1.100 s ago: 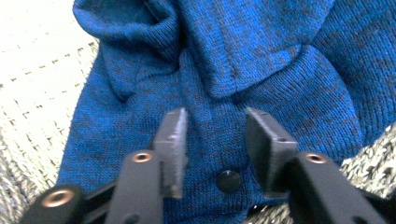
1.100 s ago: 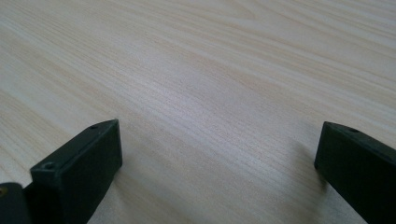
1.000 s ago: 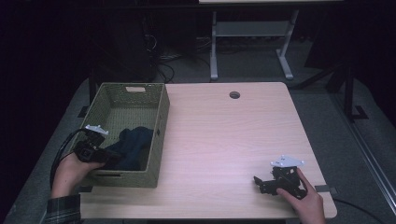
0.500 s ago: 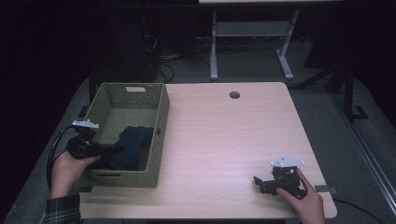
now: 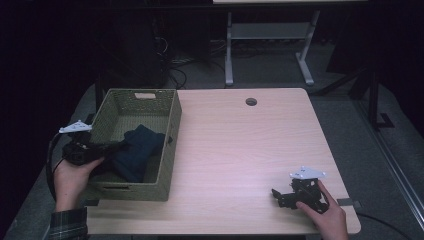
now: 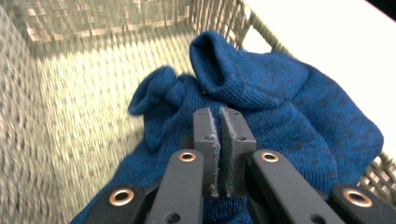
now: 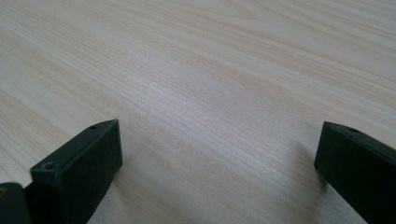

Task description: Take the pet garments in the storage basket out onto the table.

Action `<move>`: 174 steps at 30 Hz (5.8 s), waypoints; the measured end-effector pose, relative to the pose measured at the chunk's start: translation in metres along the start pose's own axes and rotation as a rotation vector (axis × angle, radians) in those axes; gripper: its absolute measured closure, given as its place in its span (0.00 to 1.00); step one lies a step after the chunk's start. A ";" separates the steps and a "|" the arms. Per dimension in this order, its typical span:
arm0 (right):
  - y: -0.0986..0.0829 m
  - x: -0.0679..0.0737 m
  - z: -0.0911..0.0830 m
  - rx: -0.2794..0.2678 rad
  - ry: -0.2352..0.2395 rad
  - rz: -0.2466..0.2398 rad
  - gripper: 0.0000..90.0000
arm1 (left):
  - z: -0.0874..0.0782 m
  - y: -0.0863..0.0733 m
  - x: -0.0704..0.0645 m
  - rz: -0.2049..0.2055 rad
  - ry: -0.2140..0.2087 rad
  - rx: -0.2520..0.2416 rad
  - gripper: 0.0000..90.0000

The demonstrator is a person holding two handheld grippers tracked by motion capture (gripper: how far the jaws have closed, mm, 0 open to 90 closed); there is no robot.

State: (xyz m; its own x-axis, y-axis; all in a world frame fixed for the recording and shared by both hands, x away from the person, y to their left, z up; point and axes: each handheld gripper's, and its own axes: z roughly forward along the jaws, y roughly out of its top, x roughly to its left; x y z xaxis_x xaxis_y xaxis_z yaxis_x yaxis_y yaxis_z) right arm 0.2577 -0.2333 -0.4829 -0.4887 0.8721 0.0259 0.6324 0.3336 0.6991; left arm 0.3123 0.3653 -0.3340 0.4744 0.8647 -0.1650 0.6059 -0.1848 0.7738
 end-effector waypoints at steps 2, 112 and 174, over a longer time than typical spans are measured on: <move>0.000 0.000 0.000 0.000 0.000 0.000 0.00 | -0.003 0.002 -0.001 0.004 0.002 -0.033 0.95; 0.000 0.001 0.000 -0.002 0.006 -0.003 0.00 | 0.183 0.122 -0.221 0.274 -0.489 -0.184 0.96; 0.000 0.001 0.000 0.001 0.007 -0.004 0.00 | 0.208 0.034 -0.206 0.300 -0.308 -0.030 0.15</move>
State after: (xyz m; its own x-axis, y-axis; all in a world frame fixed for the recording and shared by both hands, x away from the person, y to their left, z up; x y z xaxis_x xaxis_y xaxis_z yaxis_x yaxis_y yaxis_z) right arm 0.2577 -0.2322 -0.4829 -0.4953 0.8683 0.0280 0.6311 0.3375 0.6984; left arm 0.3682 0.0837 -0.4006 0.7980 0.5942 -0.1009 0.3952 -0.3894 0.8320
